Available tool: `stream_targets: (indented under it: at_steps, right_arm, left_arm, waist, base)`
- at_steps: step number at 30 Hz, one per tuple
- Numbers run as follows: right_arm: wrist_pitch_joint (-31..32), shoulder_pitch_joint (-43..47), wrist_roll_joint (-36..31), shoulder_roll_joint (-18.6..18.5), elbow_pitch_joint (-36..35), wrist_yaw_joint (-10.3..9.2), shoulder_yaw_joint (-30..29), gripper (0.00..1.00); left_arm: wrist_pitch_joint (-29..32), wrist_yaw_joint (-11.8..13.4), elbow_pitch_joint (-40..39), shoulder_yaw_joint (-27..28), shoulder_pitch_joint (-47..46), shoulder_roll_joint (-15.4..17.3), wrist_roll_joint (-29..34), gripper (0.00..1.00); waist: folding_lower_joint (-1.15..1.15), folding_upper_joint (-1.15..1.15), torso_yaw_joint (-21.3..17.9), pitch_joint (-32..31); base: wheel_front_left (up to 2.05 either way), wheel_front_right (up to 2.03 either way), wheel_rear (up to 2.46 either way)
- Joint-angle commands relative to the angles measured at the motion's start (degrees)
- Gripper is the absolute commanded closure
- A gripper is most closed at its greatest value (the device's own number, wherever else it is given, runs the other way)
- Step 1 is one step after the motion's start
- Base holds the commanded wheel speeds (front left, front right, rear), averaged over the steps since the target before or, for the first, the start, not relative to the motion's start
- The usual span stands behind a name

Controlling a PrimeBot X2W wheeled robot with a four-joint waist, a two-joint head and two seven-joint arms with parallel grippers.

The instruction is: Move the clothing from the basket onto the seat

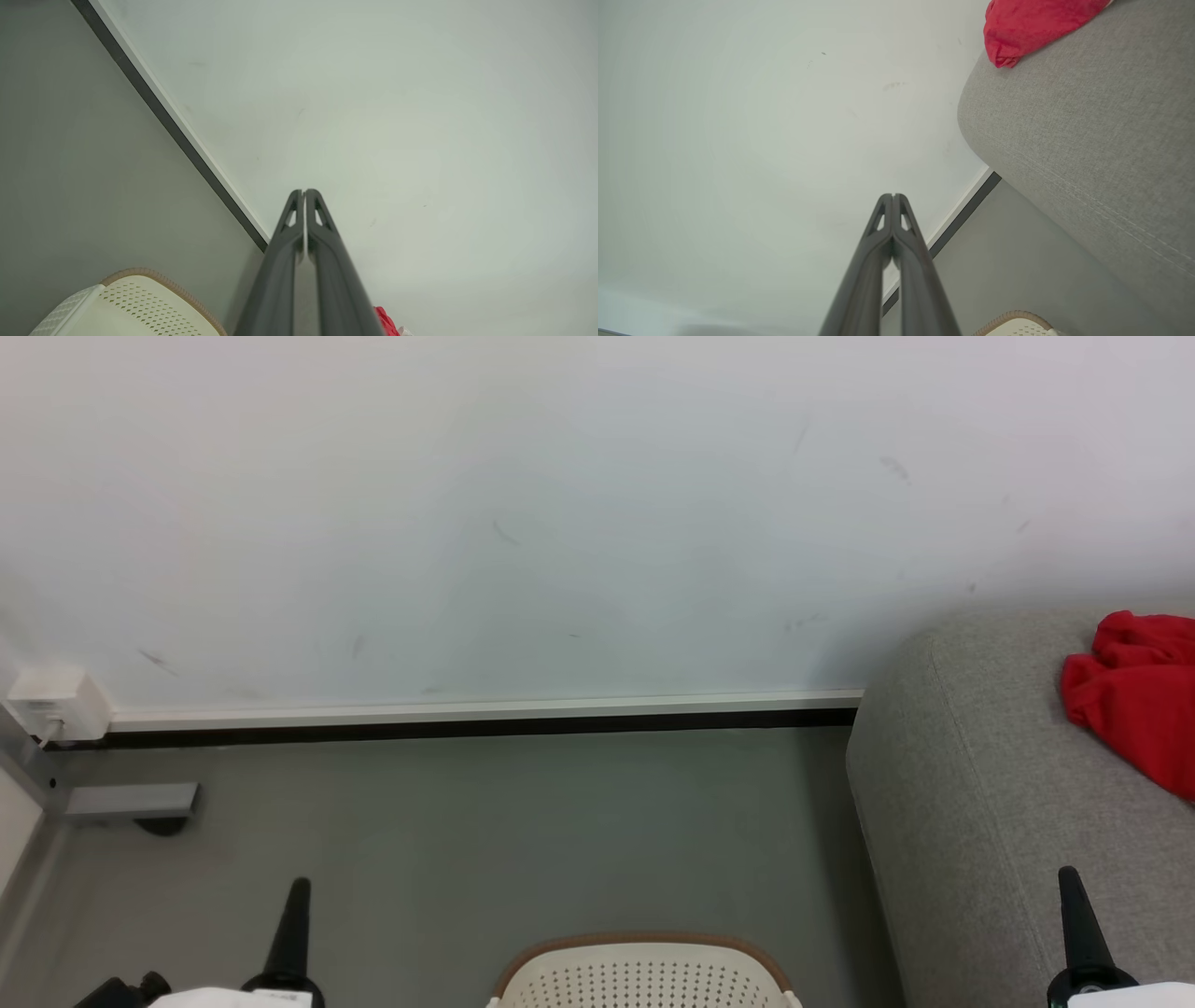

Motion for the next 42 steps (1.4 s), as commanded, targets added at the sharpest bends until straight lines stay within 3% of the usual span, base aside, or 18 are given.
stream_targets:
  at_steps: [1, 42]
  right_arm:
    - [0.23, -1.24, 1.48, -0.65, -0.15, -0.07, -0.25, 1.0]
    - [5.29, -3.66, 20.15, -0.7, 0.43, -0.1, -1.38, 1.0]
  left_arm:
    - [0.37, -0.32, -0.53, 0.26, -1.06, 0.32, -1.92, 1.0]
    - [5.44, -1.51, -0.84, 1.64, -2.98, 0.31, -20.7, 1.0]
  waist:
    - [0.0, 0.0, 0.02, 0.02]
    - [0.0, 0.0, 0.64, 0.69]
  base:
    - [0.0, 0.0, 0.0]
    - [0.0, 0.0, 0.0]
